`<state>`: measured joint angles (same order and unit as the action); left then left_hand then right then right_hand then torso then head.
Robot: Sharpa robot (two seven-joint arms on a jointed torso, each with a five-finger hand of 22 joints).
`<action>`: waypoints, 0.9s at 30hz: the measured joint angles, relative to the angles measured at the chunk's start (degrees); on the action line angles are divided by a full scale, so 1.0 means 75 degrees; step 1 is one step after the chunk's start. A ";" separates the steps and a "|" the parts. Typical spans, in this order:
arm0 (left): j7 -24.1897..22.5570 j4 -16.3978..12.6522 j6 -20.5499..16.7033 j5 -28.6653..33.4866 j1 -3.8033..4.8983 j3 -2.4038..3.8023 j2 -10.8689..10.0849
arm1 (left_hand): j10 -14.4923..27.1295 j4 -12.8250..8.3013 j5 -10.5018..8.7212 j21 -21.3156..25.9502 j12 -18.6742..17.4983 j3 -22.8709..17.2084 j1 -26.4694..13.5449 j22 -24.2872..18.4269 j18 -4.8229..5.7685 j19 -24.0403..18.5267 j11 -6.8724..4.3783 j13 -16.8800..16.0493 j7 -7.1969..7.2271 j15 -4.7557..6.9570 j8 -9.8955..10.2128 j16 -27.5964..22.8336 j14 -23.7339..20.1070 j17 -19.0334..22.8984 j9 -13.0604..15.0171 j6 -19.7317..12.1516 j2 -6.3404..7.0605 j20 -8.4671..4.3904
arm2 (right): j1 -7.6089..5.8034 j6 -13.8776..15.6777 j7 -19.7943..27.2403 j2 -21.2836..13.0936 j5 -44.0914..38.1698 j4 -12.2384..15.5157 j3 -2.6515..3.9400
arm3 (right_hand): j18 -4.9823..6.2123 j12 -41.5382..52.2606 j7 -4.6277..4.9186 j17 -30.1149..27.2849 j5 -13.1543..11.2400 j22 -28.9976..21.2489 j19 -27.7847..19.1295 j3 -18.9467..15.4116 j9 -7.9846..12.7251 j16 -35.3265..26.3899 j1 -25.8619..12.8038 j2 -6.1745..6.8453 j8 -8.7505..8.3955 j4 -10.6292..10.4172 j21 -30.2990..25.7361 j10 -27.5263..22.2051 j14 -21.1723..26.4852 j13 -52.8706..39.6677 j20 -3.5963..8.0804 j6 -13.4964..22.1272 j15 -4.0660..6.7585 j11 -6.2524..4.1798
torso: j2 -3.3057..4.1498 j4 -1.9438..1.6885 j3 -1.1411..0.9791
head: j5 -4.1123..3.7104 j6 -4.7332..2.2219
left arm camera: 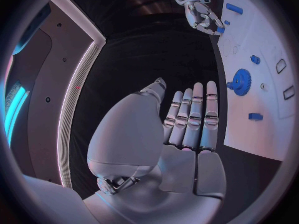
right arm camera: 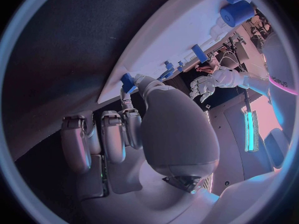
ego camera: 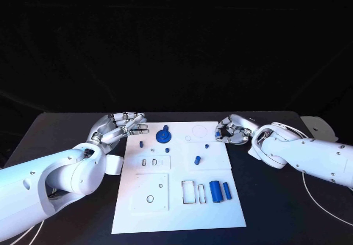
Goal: Assemble the parts on the task board
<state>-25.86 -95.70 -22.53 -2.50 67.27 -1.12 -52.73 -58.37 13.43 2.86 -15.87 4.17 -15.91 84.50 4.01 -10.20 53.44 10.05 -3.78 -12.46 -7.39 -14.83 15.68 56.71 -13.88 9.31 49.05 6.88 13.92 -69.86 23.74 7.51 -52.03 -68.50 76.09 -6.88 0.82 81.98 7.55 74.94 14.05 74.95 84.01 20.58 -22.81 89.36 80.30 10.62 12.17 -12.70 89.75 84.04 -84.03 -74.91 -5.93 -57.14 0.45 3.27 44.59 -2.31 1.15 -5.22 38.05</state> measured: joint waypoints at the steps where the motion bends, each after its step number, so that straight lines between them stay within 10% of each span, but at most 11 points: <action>1: 0.0001 0.0000 0.0000 0.0000 0.0000 0.0000 0.0000 | 0.0000 0.0000 0.0000 0.0000 0.0000 0.0000 0.0000 0.0000 0.0000 0.0000 0.0000 0.0000 0.0000 0.0000 0.0000 0.0000 0.0000 0.0000 0.0000 0.0000 0.0000 0.0000 | 0.0000 0.0009 -0.0008 0.0000 -0.0005 -0.0002 0.0000 | 0.0000 0.0000 -0.0006 0.0000 0.0000 0.0000 0.0000 0.0018 -0.0004 0.0000 0.0000 0.0000 0.0000 0.0019 0.0000 0.0000 0.0000 0.0000 0.0000 -0.0006 0.0000 0.0000 | 0.0000 0.0000 -0.0001 | -0.0001 0.0001; 13: 0.0012 0.0000 0.0002 0.0000 0.0000 0.0000 -0.0003 | 0.0000 0.0000 0.0000 0.0000 0.0000 0.0000 0.0000 0.0000 0.0000 0.0000 0.0000 0.0000 0.0000 0.0000 0.0000 0.0000 0.0000 0.0001 0.0001 0.0000 0.0000 0.0000 | 0.0000 0.0294 -0.0071 -0.0011 -0.0072 0.0105 0.0001 | -0.0001 0.0000 -0.0037 -0.0001 -0.0442 -0.0001 0.0000 0.0171 -0.0077 0.0000 -0.0131 -0.0255 0.0152 -0.0047 0.0000 0.0013 0.0000 0.0001 0.0054 -0.0034 0.0055 -0.0066 | 0.0000 0.0006 -0.0001 | 0.0004 0.0004; 27: 0.0020 0.0047 0.0010 0.0000 0.0001 -0.0001 0.0013 | 0.0000 0.0000 0.0000 0.0000 0.0000 0.0000 0.0000 0.0000 0.0000 0.0000 0.0000 0.0000 0.0000 0.0000 0.0000 0.0000 0.0000 0.0002 0.0001 0.0000 0.0000 0.0000 | -0.0256 0.0874 -0.0281 -0.0220 -0.0343 0.1671 0.0021 | 0.0001 -0.0001 -0.0080 -0.0002 -0.0532 -0.0003 -0.0020 0.0250 -0.0119 0.0031 -0.0231 -0.0535 0.0272 -0.0129 0.0000 -0.0015 0.0027 -0.0005 0.0126 -0.0043 0.0135 -0.0150 | -0.0015 0.0016 0.0004 | 0.0010 0.0007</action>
<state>-25.71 -95.34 -22.46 -2.50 67.28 -1.13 -52.63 -58.37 13.43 2.86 -15.87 4.17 -15.91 84.50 4.02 -10.20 53.44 10.05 -3.78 -12.46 -7.39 -14.83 15.68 56.71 -13.86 9.32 49.05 6.88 13.92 -71.78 30.29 5.41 -53.68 -71.07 88.62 -6.73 0.83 81.98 6.95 74.92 10.06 74.93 83.86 22.45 -23.70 89.59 78.57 6.61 14.21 -13.66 89.74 83.93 -83.83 -74.95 -4.98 -57.47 1.46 2.15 44.48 -2.19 1.18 -5.15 38.11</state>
